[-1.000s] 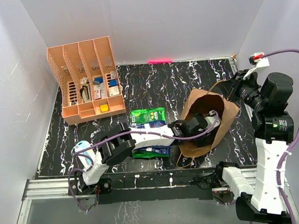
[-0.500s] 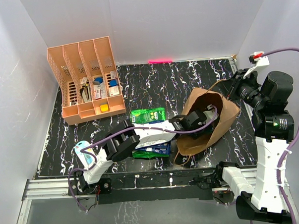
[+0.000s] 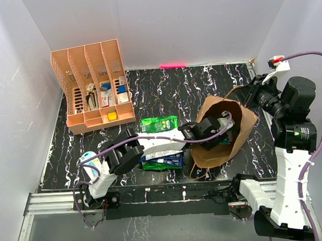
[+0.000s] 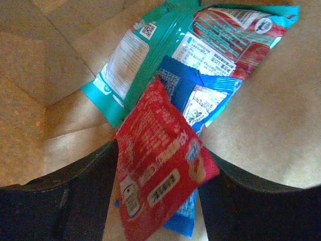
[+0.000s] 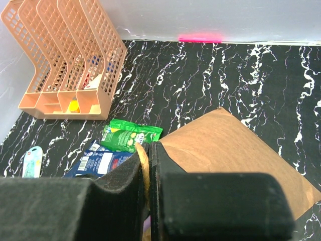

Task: Take the snacks out of the paper bag
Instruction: Take out the snack from the paper bag.

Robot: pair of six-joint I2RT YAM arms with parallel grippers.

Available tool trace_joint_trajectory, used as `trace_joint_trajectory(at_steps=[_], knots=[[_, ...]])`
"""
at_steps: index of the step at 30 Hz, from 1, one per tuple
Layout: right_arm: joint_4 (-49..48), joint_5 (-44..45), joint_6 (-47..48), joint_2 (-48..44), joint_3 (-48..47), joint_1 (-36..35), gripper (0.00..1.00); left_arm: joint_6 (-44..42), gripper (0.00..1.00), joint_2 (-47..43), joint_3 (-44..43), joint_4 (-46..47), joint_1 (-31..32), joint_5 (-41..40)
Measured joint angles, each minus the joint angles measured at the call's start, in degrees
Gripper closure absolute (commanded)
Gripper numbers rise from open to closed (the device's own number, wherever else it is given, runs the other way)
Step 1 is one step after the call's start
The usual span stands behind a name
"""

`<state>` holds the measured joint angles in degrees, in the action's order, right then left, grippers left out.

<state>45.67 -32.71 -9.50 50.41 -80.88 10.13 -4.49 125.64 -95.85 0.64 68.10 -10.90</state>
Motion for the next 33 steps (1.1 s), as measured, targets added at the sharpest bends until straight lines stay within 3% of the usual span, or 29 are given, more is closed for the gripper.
trace_joint_trajectory(at_steps=[3,11,21,28,33], knots=[[-0.02,0.00,0.00,-0.02,0.00,0.00,0.92,0.02,0.40,-2.38,1.09,-1.16,0.00,0.90],[-0.44,-0.02,-0.04,-0.02,0.09,0.00,0.92,-0.61,0.65,-5.75,1.49,-2.05,0.00,1.49],[-0.42,0.00,-0.04,-0.07,0.09,0.00,0.92,-2.69,0.72,-3.98,0.59,-4.28,0.07,1.49],[-0.28,0.04,-0.02,-0.07,0.09,-0.02,0.92,-5.81,1.00,-0.96,-1.33,-5.18,0.13,0.85],[0.04,0.33,0.04,-0.07,0.09,0.00,0.92,-8.02,1.00,-0.96,-1.27,-4.44,0.33,-0.85]])
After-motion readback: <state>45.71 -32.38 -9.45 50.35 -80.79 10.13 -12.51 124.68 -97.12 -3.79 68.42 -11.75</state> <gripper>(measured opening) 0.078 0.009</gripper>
